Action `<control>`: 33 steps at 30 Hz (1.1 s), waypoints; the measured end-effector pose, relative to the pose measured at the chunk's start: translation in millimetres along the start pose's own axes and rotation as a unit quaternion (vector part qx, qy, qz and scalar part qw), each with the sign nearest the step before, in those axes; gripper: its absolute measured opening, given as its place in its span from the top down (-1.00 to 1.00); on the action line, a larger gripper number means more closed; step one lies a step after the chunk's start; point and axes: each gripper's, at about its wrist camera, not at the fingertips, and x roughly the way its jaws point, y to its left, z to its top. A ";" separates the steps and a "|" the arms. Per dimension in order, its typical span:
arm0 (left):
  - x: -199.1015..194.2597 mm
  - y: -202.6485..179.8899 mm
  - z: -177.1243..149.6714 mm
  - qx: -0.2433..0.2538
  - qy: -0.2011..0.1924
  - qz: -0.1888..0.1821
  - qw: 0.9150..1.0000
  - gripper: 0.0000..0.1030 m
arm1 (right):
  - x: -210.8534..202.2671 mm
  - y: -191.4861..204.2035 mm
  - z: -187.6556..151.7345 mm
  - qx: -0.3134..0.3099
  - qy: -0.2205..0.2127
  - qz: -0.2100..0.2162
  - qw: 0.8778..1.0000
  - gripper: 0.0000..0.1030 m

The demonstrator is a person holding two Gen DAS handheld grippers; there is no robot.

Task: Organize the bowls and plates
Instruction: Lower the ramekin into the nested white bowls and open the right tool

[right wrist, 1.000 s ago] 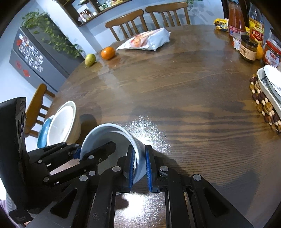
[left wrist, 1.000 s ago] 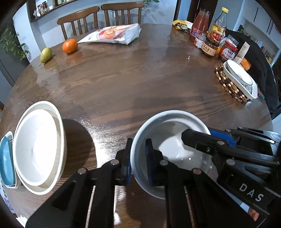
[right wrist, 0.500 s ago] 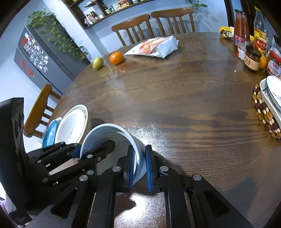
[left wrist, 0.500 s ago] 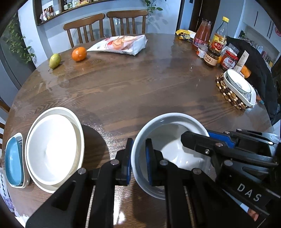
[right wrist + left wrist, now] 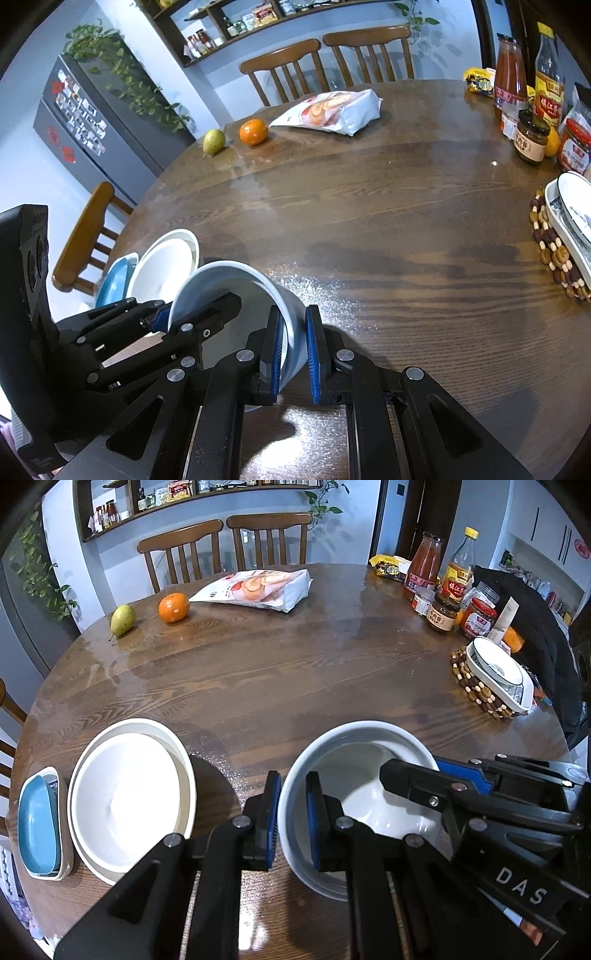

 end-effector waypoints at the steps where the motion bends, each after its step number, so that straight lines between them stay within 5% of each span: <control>1: -0.2 -0.1 -0.2 0.001 0.000 -0.001 1.000 0.78 | -0.5 0.1 0.1 0.000 0.000 -0.001 1.000 0.74; 19: -11.4 7.8 4.2 -0.004 -0.022 0.002 1.000 0.78 | -6.2 11.4 5.0 -0.008 -0.008 -0.003 1.000 0.74; 33: -41.2 65.8 2.2 -0.040 -0.050 0.047 0.997 0.78 | 8.5 67.7 25.0 -0.054 -0.016 0.033 0.998 0.74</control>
